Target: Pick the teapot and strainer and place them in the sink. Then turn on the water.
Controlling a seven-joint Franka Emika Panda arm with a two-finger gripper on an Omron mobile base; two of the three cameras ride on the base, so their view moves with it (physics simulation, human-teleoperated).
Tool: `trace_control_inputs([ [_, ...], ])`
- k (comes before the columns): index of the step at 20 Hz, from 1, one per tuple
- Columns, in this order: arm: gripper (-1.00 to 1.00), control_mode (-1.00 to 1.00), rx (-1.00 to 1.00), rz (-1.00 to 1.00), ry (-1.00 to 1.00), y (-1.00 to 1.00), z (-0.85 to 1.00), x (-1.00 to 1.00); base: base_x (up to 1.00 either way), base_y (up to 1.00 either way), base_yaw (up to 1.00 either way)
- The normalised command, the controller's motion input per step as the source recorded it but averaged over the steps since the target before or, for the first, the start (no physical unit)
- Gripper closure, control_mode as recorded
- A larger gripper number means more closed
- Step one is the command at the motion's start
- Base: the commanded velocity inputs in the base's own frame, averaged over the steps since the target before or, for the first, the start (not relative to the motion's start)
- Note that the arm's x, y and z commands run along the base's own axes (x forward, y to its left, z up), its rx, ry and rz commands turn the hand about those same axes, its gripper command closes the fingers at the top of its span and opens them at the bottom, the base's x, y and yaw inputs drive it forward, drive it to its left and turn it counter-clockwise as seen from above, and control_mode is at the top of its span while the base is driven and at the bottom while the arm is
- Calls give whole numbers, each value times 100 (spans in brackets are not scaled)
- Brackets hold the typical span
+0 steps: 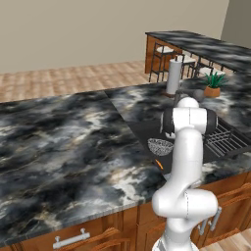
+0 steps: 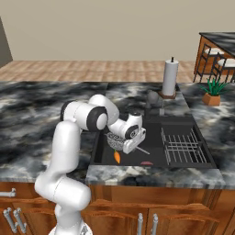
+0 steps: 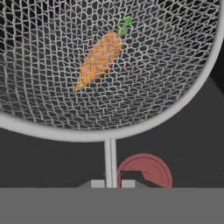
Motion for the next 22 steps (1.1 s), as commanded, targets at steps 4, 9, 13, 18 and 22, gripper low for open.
trace_control_inputs([
  [4, 100, -100, -3, 0, -1, 0, -9, 5, 0, 0, 0],
  [9, 100, -100, -4, 0, 0, 0, -16, 7, 0, 0, 0],
  [13, 100, -100, -5, 0, 0, 0, -26, 11, 0, 0, 0],
  [18, 100, -100, -2, 0, 0, 0, -22, 14, 0, 0, 0],
  [22, 100, -100, -3, 1, 0, 0, -11, 18, 0, 0, 0],
])
